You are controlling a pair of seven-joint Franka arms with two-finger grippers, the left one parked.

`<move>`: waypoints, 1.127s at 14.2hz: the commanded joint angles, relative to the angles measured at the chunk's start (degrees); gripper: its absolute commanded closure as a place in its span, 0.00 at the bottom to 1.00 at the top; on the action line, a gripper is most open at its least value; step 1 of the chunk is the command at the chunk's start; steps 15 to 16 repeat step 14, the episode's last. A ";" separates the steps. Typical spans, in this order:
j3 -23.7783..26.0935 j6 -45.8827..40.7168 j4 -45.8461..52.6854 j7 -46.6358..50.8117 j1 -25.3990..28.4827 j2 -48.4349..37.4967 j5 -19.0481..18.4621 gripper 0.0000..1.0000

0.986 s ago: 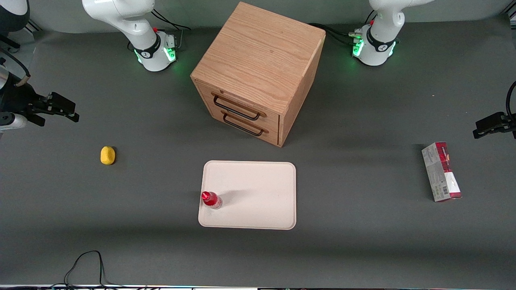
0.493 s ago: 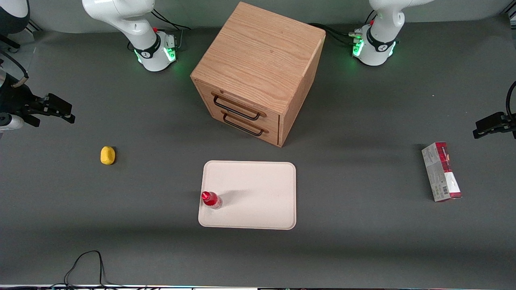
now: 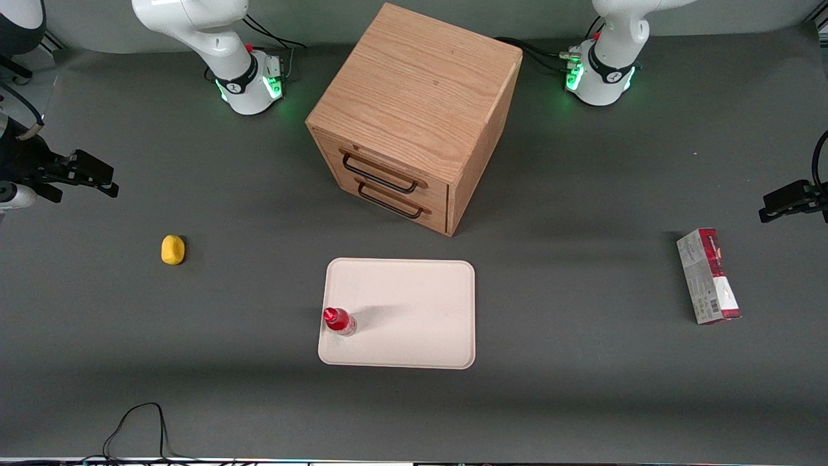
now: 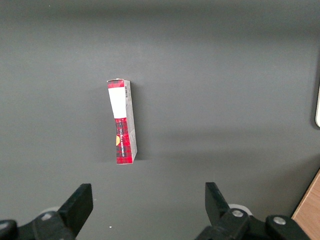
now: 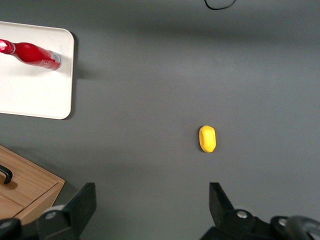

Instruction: Place coke bottle on tray

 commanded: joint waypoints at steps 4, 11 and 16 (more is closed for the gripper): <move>1.34 -1.85 0.05 0.22 -2.75 -0.82 -0.56 0.00; 1.26 -3.79 0.05 0.84 -2.66 -0.82 -0.12 0.00; 1.26 -3.79 0.05 0.75 -2.57 -0.82 -0.12 0.00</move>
